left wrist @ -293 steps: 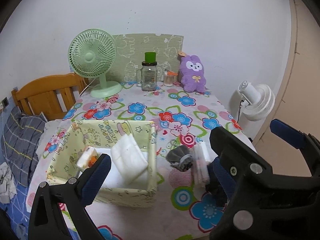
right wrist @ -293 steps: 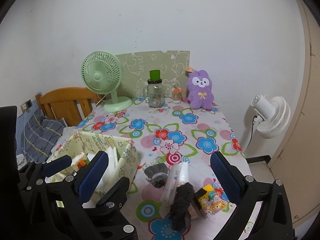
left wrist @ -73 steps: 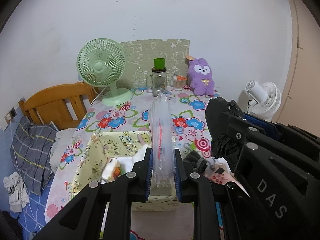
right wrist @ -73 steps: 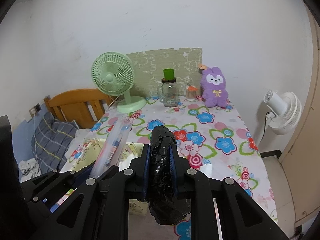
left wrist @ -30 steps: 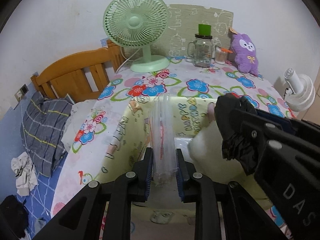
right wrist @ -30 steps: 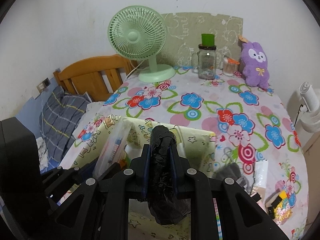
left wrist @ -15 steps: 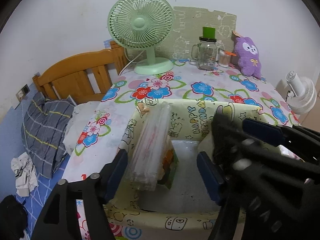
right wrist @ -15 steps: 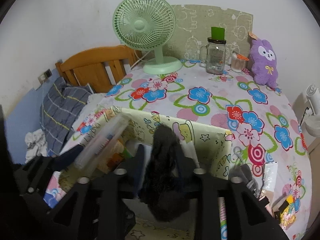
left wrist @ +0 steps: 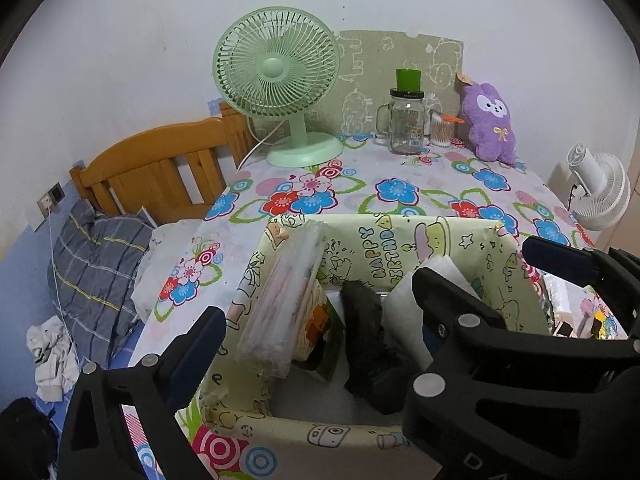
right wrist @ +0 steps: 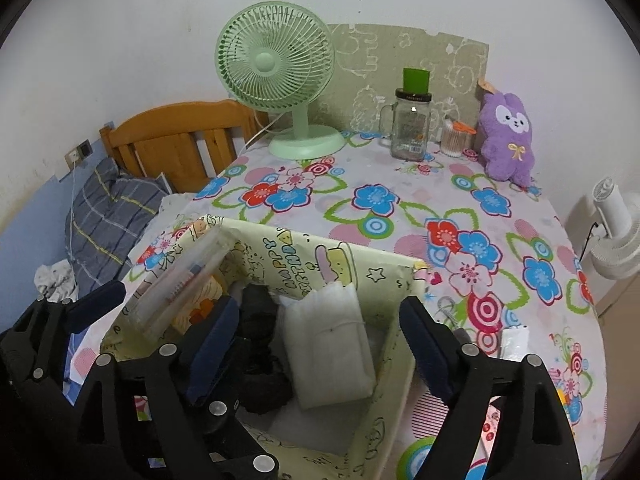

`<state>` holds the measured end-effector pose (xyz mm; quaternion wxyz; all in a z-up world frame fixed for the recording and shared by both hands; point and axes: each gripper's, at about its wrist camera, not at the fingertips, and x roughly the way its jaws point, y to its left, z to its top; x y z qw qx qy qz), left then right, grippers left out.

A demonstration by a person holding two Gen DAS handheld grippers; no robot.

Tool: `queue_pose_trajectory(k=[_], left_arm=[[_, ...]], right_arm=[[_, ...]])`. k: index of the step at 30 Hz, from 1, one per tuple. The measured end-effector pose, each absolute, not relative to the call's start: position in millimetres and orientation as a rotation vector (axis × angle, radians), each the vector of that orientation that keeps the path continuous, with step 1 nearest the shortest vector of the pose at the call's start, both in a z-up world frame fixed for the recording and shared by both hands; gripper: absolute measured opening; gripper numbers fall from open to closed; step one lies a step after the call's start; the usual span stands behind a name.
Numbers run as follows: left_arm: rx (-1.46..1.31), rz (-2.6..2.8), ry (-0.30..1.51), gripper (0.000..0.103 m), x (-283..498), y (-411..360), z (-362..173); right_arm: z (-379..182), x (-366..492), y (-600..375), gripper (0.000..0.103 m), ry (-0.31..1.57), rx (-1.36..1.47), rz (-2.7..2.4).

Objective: Organize soft objects
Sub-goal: 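Open the left gripper to drop the clear bag while the right drops the black cloth into the box, then move both open grippers back toward the remaining items on the sheet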

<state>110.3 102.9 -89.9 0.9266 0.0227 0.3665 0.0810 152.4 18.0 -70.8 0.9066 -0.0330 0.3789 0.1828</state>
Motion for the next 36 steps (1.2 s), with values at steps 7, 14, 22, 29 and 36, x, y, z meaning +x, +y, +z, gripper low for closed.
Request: queue_pose_trajectory(k=[7, 14, 22, 29, 36], left_arm=[[0.058, 0.158, 0.729, 0.102, 104.5, 92.1, -84.2], [0.061, 0.146, 0.712, 0.103, 97.3, 81.4, -77.4], [0.057, 0.128, 0.686, 0.103, 88.5, 68.3, -66.6], [0.055, 0.113, 0.663, 0.103, 81.9, 56.3, -57.7], [0.057, 0.099, 0.647, 0.103, 74.8, 43.6, -50.5]], right_arm=[[-64.5, 145.3, 7.1, 0.087, 0.762, -0.059, 0.366], [-55.8, 135.3, -5.4, 0.087, 0.739, -0.056, 0.35], [-43.8, 123.5, -21.5, 0.088, 0.71, -0.049, 0.329], [-31.5, 111.9, -37.4, 0.095, 0.667, -0.041, 0.307], [-23.7, 101.7, -53.8, 0.098, 0.639, -0.028, 0.287]])
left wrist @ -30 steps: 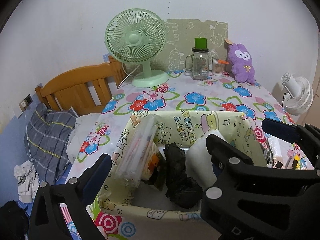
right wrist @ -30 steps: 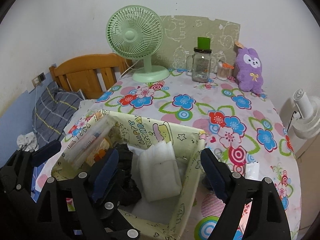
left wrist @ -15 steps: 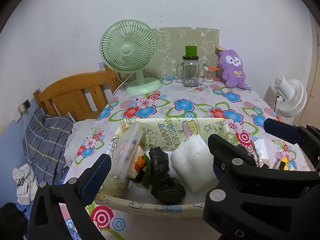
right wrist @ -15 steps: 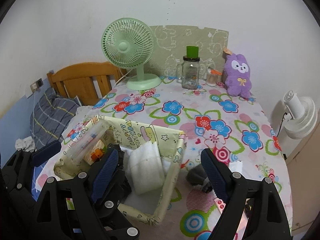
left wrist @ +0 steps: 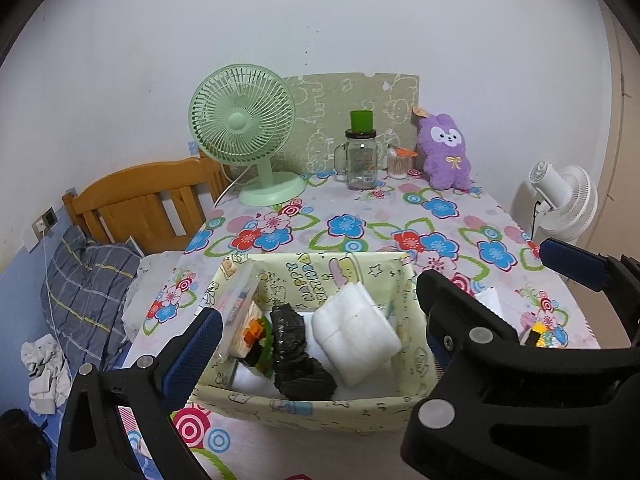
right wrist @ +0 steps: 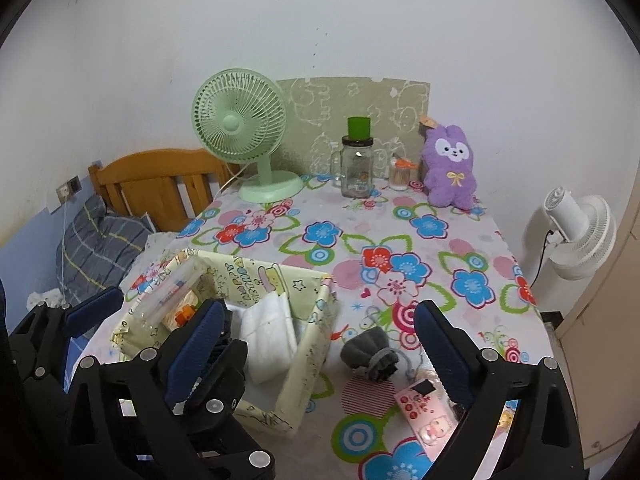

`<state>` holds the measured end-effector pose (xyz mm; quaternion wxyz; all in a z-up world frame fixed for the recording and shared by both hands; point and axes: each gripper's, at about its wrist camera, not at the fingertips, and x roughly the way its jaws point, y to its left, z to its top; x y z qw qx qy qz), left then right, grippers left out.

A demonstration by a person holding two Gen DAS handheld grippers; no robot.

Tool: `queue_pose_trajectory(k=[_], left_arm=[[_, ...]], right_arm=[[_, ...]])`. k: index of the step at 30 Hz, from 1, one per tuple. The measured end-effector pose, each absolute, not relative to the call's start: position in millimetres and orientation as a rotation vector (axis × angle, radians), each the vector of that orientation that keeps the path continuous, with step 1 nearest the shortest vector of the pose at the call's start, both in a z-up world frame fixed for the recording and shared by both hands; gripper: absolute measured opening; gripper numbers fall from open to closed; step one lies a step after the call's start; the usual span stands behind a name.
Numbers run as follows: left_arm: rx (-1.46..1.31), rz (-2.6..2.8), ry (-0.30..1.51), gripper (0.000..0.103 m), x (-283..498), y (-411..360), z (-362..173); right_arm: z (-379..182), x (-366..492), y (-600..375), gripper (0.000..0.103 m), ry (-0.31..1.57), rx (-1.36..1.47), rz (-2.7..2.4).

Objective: Organize soft objects
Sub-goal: 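Move both open grippers back toward the remaining items on the sheet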

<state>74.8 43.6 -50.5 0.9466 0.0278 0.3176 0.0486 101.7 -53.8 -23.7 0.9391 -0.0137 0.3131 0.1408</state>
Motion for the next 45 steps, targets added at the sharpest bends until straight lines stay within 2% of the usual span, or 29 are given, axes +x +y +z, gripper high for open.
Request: queue_pose_trajectory(k=[24, 45], left_arm=[[0.05, 0.045, 0.595, 0.103, 59.1, -5.7, -31.7], [0.041, -0.016, 0.615, 0.103, 66.3, -53.6, -53.4]], right_arm=[[-1.0, 74.0, -108.8, 0.1, 0.567, -0.01, 0.216], [-21.9, 72.1, -158.0, 0.1, 0.578, 0.008, 0.164]])
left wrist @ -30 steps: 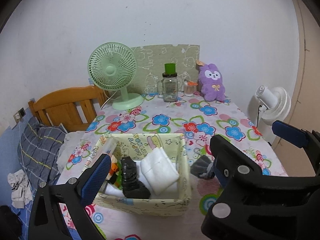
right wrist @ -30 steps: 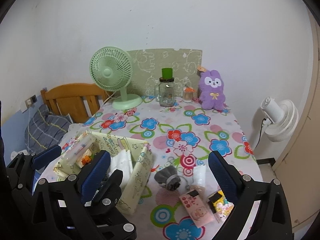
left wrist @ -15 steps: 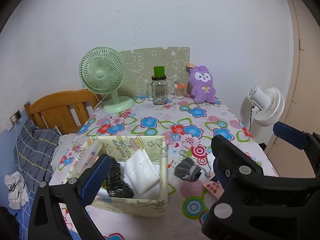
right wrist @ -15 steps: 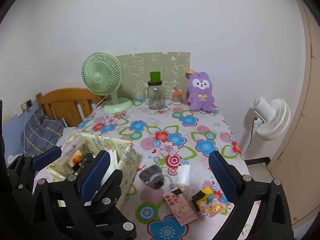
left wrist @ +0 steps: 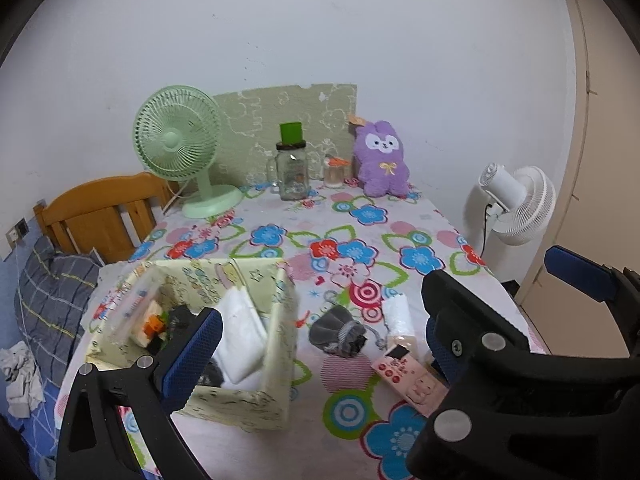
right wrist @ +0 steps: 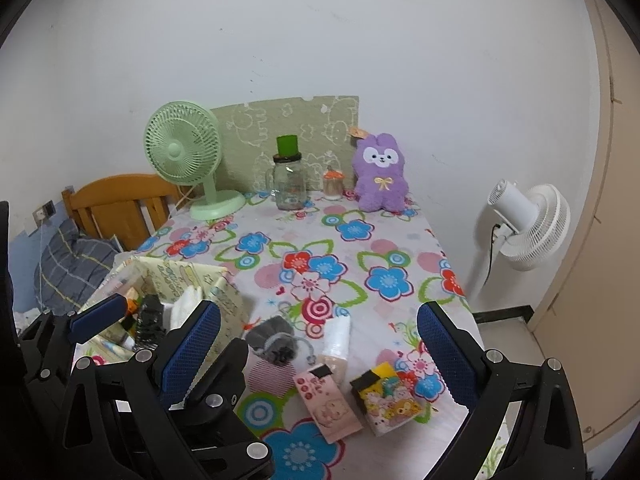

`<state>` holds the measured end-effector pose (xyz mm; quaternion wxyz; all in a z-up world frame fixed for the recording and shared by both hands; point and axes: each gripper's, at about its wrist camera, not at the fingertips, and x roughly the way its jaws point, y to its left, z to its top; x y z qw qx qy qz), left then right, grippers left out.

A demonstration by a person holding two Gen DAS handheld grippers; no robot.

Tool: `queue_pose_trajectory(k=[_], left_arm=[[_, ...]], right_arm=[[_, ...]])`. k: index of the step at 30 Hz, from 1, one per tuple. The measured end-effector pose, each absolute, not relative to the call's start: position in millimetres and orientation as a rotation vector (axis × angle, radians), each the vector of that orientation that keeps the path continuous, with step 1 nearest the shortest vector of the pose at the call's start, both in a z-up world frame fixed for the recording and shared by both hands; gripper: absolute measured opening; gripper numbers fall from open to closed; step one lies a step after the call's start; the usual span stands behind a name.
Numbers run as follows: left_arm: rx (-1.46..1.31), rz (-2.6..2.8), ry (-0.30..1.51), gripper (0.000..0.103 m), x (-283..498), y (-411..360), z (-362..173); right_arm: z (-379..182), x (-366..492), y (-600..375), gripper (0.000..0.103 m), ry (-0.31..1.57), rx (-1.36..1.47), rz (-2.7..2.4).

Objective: Organize soft objects
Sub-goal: 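Move both open grippers back toward the remaining items on the sheet, then lower the left gripper to the pink wet-wipes pack while the right approaches the yellow cartoon bag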

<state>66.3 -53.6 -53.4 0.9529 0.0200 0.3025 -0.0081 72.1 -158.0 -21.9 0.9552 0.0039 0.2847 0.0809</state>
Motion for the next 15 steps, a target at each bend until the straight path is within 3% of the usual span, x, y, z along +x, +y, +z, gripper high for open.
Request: queue_pose_trajectory(k=[15], left_arm=[[0.04, -0.064, 0.672, 0.103, 77.3, -77.9, -90.2]], right_arm=[[-59.1, 79.3, -183.3, 0.1, 0.618, 0.013, 0.137]])
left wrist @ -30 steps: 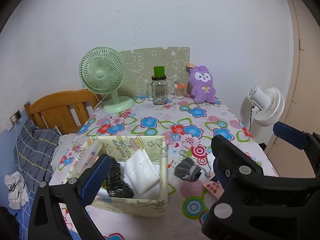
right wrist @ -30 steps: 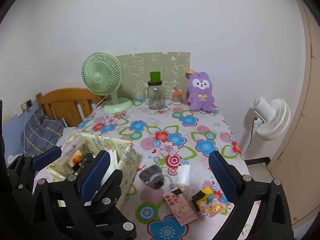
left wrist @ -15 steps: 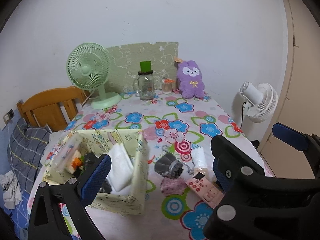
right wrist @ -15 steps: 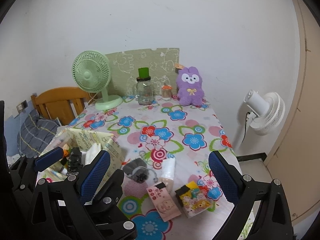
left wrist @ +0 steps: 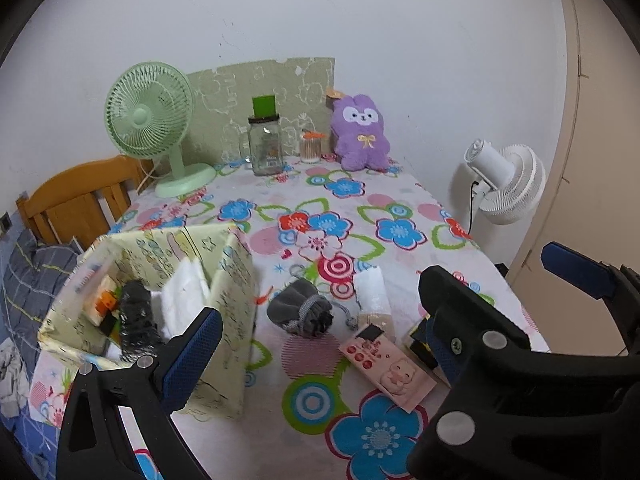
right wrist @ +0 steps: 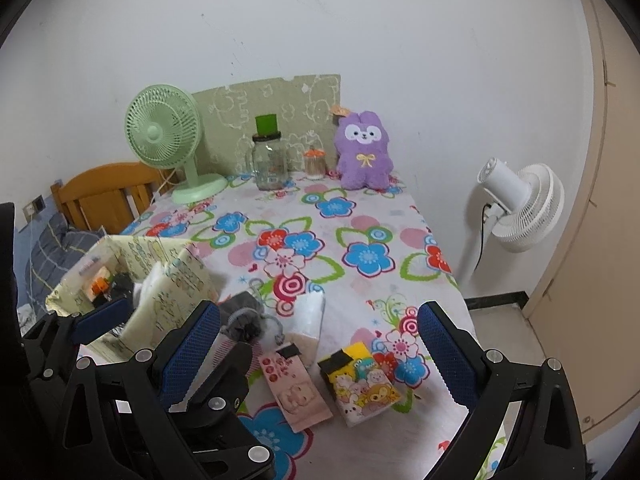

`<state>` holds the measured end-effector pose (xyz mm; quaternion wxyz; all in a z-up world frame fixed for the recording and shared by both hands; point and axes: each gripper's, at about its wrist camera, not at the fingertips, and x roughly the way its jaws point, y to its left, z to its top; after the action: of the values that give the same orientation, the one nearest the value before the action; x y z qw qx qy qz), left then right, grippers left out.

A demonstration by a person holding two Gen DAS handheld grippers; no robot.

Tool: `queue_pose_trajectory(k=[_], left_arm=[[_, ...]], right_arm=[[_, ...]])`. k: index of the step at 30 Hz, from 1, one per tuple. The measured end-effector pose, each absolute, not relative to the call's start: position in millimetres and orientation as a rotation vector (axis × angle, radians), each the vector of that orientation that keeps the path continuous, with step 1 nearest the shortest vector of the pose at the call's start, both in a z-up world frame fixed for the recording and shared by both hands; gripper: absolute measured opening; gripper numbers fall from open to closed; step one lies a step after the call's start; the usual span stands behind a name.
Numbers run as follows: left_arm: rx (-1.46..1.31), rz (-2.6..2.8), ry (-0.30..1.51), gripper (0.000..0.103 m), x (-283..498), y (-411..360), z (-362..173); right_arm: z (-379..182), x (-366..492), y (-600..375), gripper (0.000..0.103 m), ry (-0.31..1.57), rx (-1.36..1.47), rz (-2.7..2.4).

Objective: Organize soft objects
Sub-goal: 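Lower the left gripper to the pink wet-wipes pack while the right approaches the yellow cartoon bag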

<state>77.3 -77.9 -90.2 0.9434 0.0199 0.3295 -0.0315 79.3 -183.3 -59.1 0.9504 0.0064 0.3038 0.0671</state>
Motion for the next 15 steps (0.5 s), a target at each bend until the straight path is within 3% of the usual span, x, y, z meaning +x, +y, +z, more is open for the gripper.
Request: queue_pose_trajectory(k=[15], left_arm=[[0.061, -0.092, 0.809, 0.102, 90.4, -89.1, -137.9]], right_arm=[[-105.9, 91.7, -194.8, 0.1, 0.705, 0.005, 0.125]])
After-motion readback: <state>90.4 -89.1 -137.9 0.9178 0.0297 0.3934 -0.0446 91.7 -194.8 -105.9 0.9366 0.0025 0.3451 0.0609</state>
